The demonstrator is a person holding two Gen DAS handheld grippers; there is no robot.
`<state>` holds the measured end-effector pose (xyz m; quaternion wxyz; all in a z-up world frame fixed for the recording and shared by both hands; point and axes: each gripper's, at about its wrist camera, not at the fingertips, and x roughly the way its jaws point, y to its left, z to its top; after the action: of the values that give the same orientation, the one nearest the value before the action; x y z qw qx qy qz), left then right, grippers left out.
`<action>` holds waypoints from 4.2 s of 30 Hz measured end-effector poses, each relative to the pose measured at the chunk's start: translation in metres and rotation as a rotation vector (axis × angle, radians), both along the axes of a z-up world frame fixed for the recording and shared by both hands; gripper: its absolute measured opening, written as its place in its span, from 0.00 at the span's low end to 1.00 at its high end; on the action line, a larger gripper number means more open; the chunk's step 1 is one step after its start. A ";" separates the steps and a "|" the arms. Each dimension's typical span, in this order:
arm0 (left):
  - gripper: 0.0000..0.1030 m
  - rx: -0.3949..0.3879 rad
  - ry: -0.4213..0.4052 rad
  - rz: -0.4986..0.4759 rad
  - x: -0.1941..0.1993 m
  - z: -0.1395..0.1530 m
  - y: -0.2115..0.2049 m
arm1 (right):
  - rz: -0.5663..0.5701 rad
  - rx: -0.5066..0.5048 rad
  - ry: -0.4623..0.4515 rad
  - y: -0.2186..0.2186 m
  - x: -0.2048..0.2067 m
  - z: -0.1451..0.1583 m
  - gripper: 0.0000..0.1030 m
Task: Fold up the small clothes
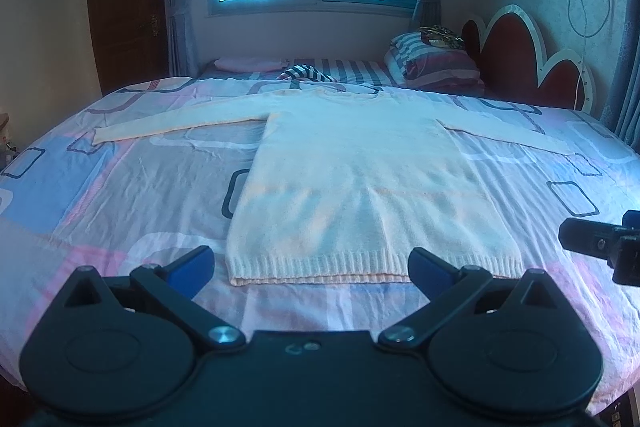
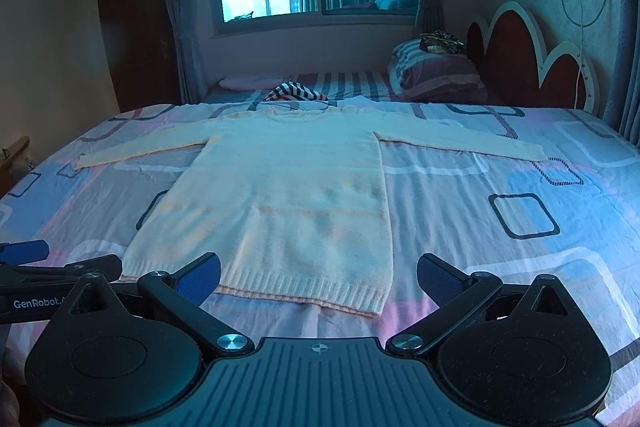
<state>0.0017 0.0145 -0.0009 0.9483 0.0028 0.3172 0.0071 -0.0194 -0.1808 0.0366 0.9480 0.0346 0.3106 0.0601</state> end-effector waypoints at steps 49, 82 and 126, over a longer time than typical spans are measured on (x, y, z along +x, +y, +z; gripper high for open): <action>0.99 0.007 -0.005 -0.010 -0.002 0.002 -0.001 | -0.003 0.007 0.000 0.003 -0.001 0.004 1.00; 0.99 -0.061 -0.029 -0.090 0.066 0.000 -0.016 | -0.141 0.014 -0.009 -0.052 0.056 -0.001 1.00; 0.87 0.080 0.097 0.013 0.384 -0.091 -0.029 | -0.741 0.274 0.001 -0.380 0.343 -0.137 0.30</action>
<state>0.3861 -0.0142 -0.0918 0.9308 0.0389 0.3625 0.0255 0.3236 -0.5612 -0.1008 0.8919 0.2704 0.2669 -0.2453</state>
